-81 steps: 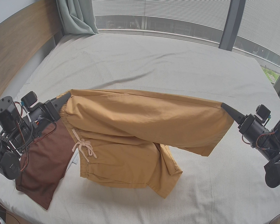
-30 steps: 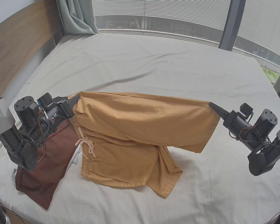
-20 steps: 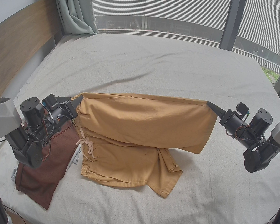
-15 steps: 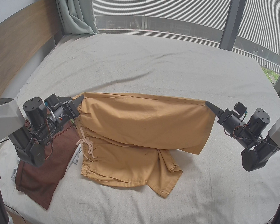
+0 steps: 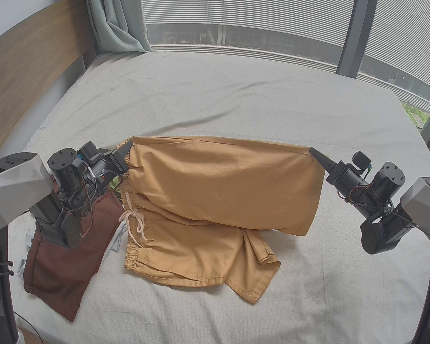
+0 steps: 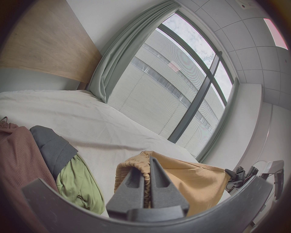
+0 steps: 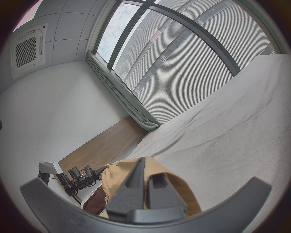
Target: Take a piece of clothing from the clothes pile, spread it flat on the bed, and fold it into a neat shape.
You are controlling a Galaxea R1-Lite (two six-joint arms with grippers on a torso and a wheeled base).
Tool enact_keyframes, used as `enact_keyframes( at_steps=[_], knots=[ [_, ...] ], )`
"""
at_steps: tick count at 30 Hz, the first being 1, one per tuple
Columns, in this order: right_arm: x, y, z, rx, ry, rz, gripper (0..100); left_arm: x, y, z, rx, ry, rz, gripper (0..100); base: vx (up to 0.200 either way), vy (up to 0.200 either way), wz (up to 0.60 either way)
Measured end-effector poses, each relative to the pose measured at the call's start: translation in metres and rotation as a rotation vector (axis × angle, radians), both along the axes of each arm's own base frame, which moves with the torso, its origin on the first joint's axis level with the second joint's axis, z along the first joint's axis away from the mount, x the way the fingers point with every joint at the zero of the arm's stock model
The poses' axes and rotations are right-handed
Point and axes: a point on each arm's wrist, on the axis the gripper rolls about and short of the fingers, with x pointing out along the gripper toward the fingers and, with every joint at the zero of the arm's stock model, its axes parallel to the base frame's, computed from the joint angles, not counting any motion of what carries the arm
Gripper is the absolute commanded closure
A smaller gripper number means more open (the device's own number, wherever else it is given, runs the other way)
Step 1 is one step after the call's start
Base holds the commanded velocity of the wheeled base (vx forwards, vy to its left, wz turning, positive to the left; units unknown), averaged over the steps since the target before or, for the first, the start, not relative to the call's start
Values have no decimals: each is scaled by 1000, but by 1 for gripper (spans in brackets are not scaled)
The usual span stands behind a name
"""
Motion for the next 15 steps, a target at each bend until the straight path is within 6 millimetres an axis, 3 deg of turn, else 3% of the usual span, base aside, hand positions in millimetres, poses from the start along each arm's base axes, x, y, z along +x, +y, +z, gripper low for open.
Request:
enact_keyframes(
  at_steps=[15],
  knots=[
    [37, 0, -16, 35, -22, 2, 100, 28, -2, -18, -21, -24, 36, 100, 0, 0, 0]
  ],
)
